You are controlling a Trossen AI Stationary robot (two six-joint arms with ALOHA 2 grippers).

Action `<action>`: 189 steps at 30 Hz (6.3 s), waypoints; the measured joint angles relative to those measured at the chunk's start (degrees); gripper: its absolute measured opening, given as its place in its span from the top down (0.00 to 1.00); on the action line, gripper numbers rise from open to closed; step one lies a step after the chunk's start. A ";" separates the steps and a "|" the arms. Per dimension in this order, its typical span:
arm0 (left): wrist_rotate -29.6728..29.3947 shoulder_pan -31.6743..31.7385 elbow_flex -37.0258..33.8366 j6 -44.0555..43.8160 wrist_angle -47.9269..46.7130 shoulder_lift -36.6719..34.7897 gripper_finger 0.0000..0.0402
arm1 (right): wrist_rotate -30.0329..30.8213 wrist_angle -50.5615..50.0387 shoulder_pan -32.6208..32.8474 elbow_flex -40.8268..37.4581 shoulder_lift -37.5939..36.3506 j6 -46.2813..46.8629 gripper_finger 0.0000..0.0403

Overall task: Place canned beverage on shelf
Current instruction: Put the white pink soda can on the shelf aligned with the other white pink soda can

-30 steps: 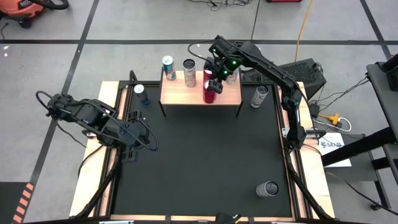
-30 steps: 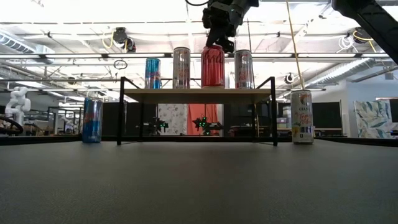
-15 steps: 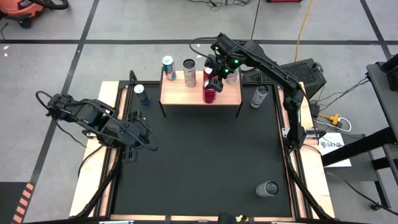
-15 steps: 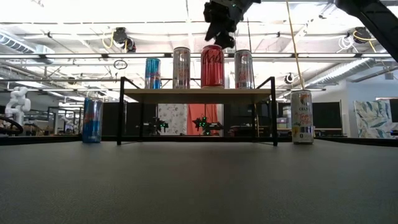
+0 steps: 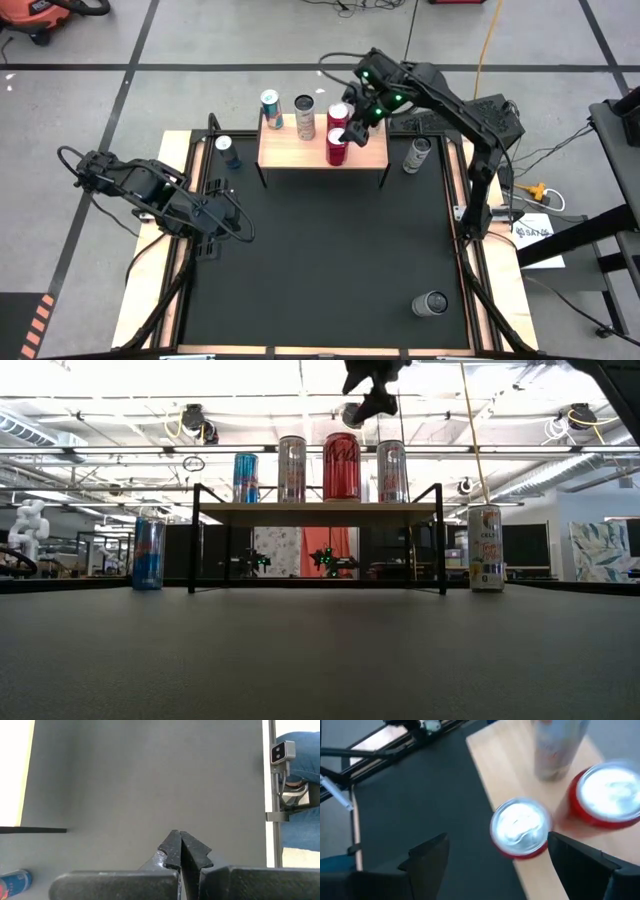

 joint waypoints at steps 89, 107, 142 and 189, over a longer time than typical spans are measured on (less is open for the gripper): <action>0.87 -0.31 0.02 1.63 -1.98 3.28 1.00 | 9.44 -12.42 32.98 -0.02 3.16 20.63 0.22; -7.77 -9.69 0.02 -1.19 -1.92 3.30 1.00 | 18.73 -12.33 41.40 -0.44 2.50 25.69 0.22; -11.91 -15.45 0.00 -4.58 -1.98 3.28 1.00 | 23.92 -12.33 69.42 -0.44 2.50 67.36 0.22; -12.37 -15.47 -0.02 -13.66 -1.46 3.24 1.00 | 19.87 -12.31 80.37 -14.49 0.61 81.73 0.22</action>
